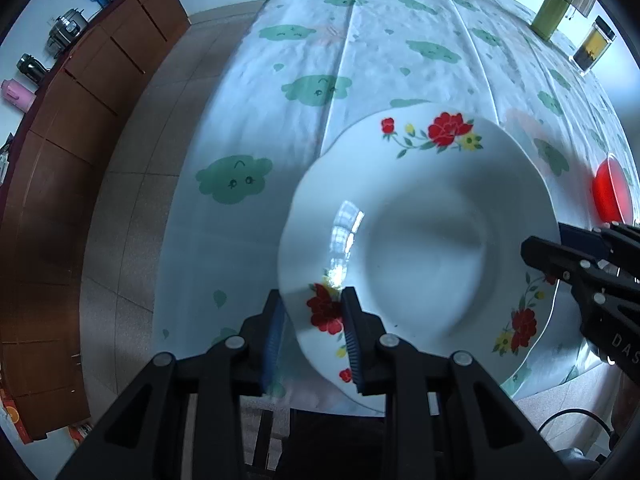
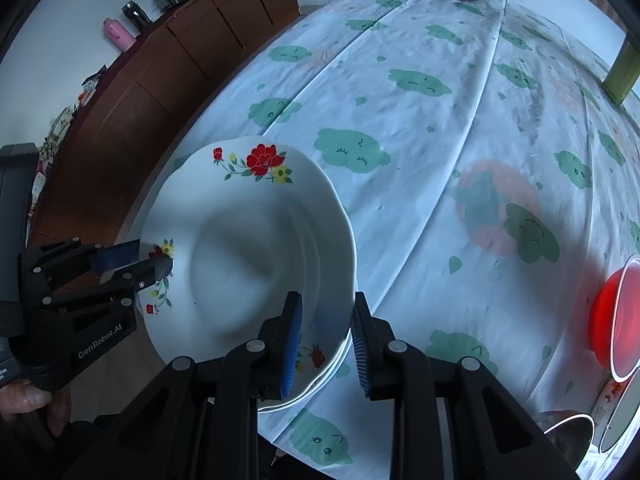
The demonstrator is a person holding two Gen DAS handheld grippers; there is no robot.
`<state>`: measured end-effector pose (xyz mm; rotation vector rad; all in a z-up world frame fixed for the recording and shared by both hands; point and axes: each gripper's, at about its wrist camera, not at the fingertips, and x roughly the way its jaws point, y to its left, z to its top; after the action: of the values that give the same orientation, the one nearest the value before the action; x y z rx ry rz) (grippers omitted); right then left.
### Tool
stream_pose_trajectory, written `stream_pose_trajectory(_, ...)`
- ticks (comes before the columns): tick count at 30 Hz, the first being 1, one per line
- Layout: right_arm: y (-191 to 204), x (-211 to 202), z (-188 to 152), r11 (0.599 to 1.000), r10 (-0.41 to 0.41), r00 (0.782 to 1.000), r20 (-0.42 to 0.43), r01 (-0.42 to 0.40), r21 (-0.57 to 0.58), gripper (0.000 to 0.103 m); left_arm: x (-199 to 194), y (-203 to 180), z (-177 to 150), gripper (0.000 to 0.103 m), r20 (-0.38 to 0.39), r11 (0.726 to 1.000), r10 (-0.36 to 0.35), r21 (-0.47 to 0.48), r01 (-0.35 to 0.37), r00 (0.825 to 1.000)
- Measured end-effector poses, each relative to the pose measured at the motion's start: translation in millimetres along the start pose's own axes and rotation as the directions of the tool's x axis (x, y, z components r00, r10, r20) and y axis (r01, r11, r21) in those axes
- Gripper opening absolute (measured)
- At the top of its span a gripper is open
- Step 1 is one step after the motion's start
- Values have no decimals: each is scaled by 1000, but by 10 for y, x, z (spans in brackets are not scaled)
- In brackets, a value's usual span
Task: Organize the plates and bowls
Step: 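Carry the red-flowered plate with both tools over the floral plate stack, then lower the plate onto the floral plate stack and open both tools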
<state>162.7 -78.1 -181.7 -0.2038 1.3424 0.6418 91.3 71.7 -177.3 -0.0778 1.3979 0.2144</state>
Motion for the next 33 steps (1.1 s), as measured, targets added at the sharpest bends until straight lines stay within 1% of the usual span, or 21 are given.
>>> stream_pose_trajectory(12,40,86,-70,1000,0,1000,-26,0,-10,27,54,25,-57,27,-11,1000,-3,-2,3,1000)
stream_pose_trajectory(33,51,116,-97,1000,3,1000,-27,-3,-10,27,128,27,-95,27,-22,1000,-4,-9,4,1000)
